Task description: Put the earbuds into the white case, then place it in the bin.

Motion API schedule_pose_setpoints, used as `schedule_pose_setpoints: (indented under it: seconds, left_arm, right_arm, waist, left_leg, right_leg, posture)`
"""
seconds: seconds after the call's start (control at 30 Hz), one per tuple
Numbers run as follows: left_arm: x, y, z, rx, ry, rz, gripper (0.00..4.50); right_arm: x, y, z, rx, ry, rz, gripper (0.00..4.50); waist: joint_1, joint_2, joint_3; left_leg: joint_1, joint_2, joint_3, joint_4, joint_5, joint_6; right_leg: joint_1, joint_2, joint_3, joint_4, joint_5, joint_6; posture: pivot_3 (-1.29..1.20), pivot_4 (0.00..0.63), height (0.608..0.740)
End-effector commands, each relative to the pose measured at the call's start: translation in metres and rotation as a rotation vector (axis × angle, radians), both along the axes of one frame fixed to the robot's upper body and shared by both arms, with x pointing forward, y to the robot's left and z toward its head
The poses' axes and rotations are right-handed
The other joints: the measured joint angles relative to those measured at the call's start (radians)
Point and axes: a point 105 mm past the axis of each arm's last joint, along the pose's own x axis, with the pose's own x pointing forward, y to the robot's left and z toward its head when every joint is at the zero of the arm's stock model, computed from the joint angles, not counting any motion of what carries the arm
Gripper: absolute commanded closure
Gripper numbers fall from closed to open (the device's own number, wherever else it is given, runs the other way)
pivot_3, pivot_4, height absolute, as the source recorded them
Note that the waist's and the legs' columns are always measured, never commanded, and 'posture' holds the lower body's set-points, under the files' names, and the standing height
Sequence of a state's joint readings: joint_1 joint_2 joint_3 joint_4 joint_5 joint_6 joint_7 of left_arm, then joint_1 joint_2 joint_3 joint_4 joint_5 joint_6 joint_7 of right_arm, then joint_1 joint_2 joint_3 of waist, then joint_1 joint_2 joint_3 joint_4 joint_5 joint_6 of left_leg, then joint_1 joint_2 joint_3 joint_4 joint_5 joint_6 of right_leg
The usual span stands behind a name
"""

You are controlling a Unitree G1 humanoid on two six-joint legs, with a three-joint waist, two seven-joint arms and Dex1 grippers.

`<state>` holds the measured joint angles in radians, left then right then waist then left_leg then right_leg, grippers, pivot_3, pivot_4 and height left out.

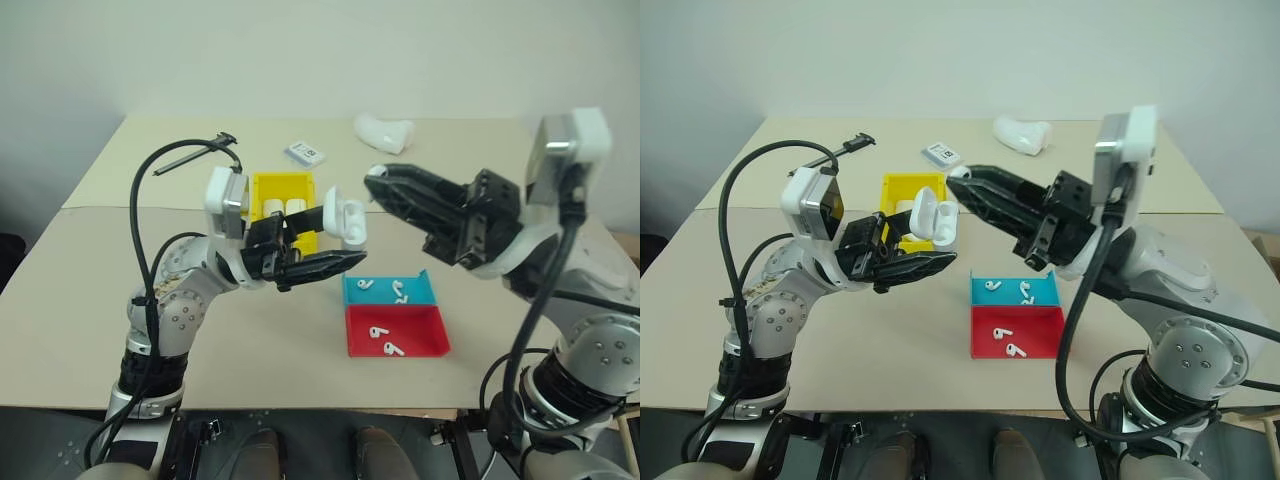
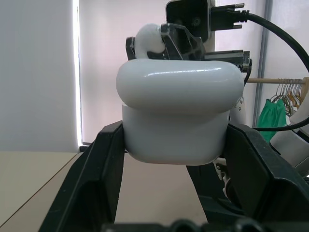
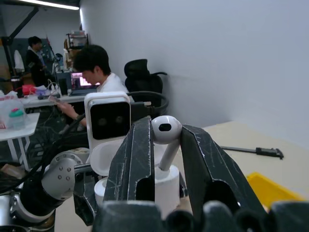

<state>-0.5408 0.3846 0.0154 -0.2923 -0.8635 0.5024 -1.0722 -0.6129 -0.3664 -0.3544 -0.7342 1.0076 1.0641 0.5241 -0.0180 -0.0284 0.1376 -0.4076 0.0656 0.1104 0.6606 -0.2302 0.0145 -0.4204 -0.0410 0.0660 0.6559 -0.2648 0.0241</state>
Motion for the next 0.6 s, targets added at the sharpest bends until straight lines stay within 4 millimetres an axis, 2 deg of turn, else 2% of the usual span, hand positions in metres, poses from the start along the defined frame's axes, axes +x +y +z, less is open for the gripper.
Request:
schedule_pose_setpoints:
  seconds: [0.03,0.47,0.53,0.6]
  left_arm:
    - [-0.007,-0.002,0.009,-0.003,-0.06,-0.021,1.72]
    - [-0.006,0.0,0.01,0.004,-0.103,-0.015,1.72]
    - [-0.005,0.001,0.01,0.005,-0.108,-0.011,1.72]
    - [-0.005,0.002,0.01,0.006,-0.115,-0.002,1.72]
  right_arm:
    - [-0.005,0.003,0.004,-0.006,-0.042,0.018,3.87]
    - [0.003,0.007,-0.01,-0.11,-0.068,-0.027,3.87]
    - [0.004,0.007,-0.013,-0.13,-0.074,-0.033,3.17]
    - [0.001,0.007,-0.016,-0.157,-0.084,-0.012,2.69]
  waist:
    - [0.0,0.0,0.0]
    - [0.0,0.0,0.0]
    - [0.0,0.0,0.0]
    - [0.001,0.0,0.0]
  left_leg:
    - [0.0,0.0,0.0,0.0,0.0,0.0]
    - [0.0,0.0,0.0,0.0,0.0,0.0]
    - [0.0,0.0,0.0,0.0,0.0,0.0]
    - [0.0,0.0,0.0,0.0,0.0,0.0]
  right_leg:
    - [0.0,0.0,0.0,0.0,0.0,0.0]
    - [0.0,0.0,0.0,0.0,0.0,0.0]
    - [0.0,0.0,0.0,0.0,0.0,0.0]
    - [0.0,0.0,0.0,-0.001,0.0,0.0]
  posture:
    - [0.0,0.15,0.74]
    - [0.0,0.15,0.74]
    - [0.0,0.15,0.74]
    - [0.0,0.15,0.74]
